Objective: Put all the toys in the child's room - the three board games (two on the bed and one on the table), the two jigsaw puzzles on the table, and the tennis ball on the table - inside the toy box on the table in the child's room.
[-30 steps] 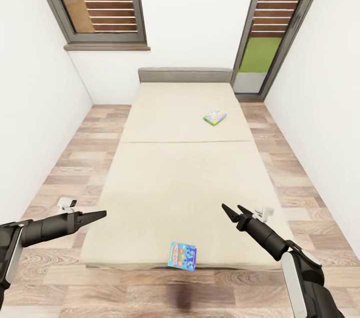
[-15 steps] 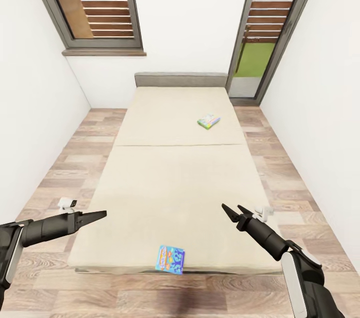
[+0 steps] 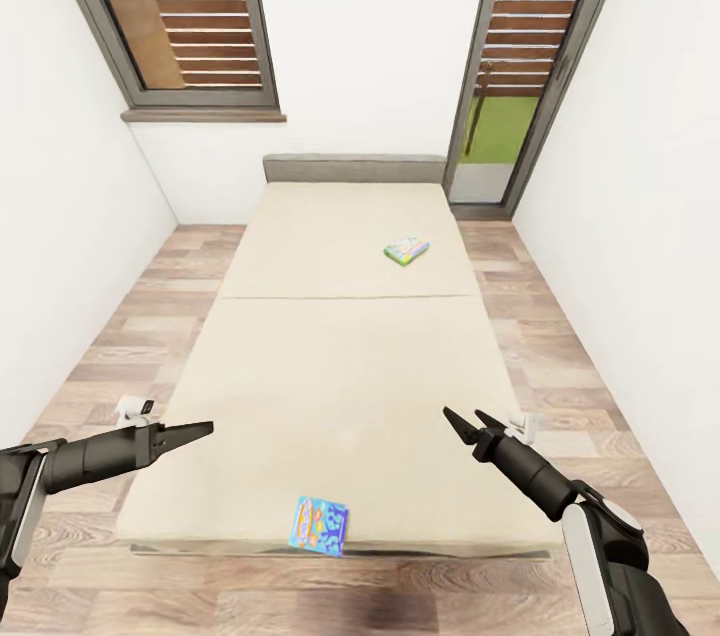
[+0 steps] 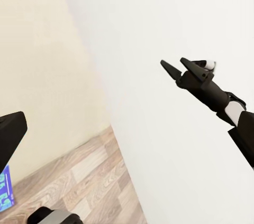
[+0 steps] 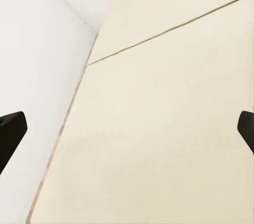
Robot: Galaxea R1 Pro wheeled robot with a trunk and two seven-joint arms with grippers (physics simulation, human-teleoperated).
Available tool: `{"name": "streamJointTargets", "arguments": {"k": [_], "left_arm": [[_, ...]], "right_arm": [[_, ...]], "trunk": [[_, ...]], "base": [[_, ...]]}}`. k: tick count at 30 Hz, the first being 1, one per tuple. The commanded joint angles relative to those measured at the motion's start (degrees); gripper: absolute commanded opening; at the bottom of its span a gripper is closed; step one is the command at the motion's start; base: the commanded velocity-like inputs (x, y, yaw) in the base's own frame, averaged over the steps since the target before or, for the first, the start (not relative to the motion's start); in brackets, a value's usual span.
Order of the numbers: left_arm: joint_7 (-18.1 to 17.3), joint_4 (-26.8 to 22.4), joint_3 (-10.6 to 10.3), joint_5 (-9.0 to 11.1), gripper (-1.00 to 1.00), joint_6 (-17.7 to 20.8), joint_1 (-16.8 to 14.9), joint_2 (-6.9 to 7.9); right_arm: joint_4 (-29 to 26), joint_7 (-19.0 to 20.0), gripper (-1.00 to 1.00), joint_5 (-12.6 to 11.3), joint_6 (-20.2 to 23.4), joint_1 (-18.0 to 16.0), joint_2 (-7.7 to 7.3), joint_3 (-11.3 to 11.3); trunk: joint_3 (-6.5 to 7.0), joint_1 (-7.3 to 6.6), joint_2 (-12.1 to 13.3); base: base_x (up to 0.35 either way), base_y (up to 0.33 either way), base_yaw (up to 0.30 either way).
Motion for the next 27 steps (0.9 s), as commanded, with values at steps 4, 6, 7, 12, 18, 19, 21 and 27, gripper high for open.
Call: {"name": "streamJointTargets", "arguments": {"k": [4, 6, 7, 12, 18, 19, 21, 27], "left_arm": [[-0.2, 0.0, 0.0, -0.1, 1.0, 0.6, 0.0, 0.01], [-0.2, 0.0, 0.0, -0.1, 1.0, 0.6, 0.0, 0.01], [-0.2, 0.0, 0.0, -0.1, 1.0, 0.6, 0.0, 0.01], [-0.2, 0.0, 0.0, -0.1, 1.0, 0.6, 0.0, 0.01], [-0.1, 0.0, -0.1, -0.1, 1.0, 0.6, 0.0, 0.0], [-0.2, 0.0, -0.1, -0.1, 1.0, 0.6, 0.0, -0.02], [-0.1, 0.0, -0.1, -0.1, 1.0, 0.6, 0.0, -0.01], [-0.1, 0.0, -0.1, -0.1, 1.0, 0.6, 0.0, -0.04]], "right_arm": [[0.0, 0.2, 1.0, -0.4, -1.2, 0.0, 0.05, -0.1], [0.0, 0.3, 1.0, -0.4, -1.8, 0.0, 0.07, -0.1], [0.0, 0.3, 1.0, -0.5, -1.9, 0.0, 0.07, -0.1], [0.0, 0.3, 1.0, -0.5, -2.2, 0.0, 0.05, -0.1], [0.0, 0.2, 1.0, -0.5, -2.2, 0.0, 0.06, -0.1], [0.0, 0.3, 1.0, -0.5, -2.2, 0.0, 0.07, -0.1], [0.0, 0.2, 1.0, -0.5, -2.3, 0.0, 0.06, -0.1], [0.1, 0.2, 1.0, -0.5, -2.2, 0.0, 0.0, -0.1]], "trunk": [[0.3, 0.03, -0.1], [0.49, 0.03, -0.1], [0.58, 0.03, -0.1], [1.06, 0.03, -0.1], [1.63, 0.03, -0.1], [1.73, 0.03, -0.1], [1.92, 0.03, -0.1], [2.49, 0.03, -0.1]], "base": [[0.0, -0.016, 0.0], [0.0, -0.005, 0.0], [0.0, -0.003, 0.0], [0.0, -0.001, 0.0], [0.0, 0.0, 0.0], [0.0, 0.0, 0.0], [0.0, 0.0, 0.0], [0.0, 0.0, 0.0]]}}
